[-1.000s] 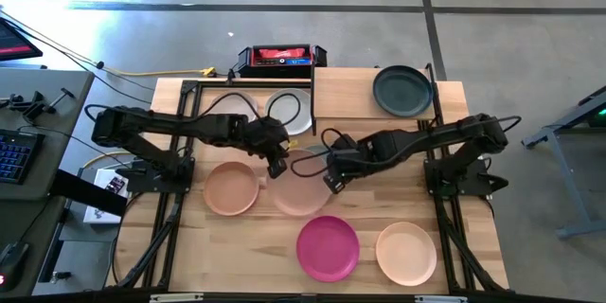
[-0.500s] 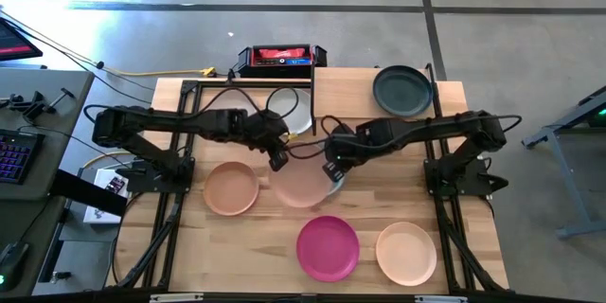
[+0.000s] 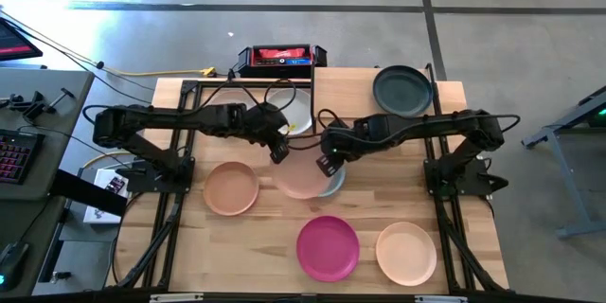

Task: Place and stack plates onto a shelf
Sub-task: Stack the bottom left light brown plate on top of the black plate on the shelf

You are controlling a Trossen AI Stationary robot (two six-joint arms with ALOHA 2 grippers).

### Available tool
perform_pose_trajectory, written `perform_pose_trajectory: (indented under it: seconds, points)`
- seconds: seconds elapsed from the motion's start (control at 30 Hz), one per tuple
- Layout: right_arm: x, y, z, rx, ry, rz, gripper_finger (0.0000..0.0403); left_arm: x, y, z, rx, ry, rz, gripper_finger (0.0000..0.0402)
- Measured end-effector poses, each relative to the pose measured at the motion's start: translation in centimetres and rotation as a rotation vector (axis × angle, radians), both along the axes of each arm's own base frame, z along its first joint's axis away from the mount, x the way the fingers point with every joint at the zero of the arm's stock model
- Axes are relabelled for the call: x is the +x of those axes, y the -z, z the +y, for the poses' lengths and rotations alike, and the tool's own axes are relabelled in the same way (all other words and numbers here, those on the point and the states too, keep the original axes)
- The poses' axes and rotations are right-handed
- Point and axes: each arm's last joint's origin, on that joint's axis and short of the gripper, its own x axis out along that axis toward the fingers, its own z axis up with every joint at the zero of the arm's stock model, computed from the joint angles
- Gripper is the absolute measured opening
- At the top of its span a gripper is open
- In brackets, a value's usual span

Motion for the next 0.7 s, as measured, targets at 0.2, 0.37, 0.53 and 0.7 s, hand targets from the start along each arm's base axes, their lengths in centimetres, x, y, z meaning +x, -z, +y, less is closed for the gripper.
perform_pose_trajectory:
  seconds: [0.2, 0.37, 0.53, 0.7]
  points:
    - [0.6, 1.3, -0.5, -0.001, 0.015, 0.055, 0.0163, 0.3, -0.3, 0.1, 0.015, 0.013, -0.039, 0.0003]
    - [0.8, 1.6, -0.6, -0.001, 0.019, 0.065, 0.0136, 0.3, -0.3, 0.1, 0.016, 0.013, -0.041, 0.0003]
    - [0.8, 1.6, -0.6, 0.002, 0.019, 0.061, 0.0062, 0.3, -0.3, 0.4, 0.019, 0.003, -0.042, 0.0004]
    - [0.9, 1.5, -0.7, 0.007, 0.043, 0.048, 0.0012, 0.2, -0.3, 0.6, 0.018, -0.005, -0.043, 0.0015]
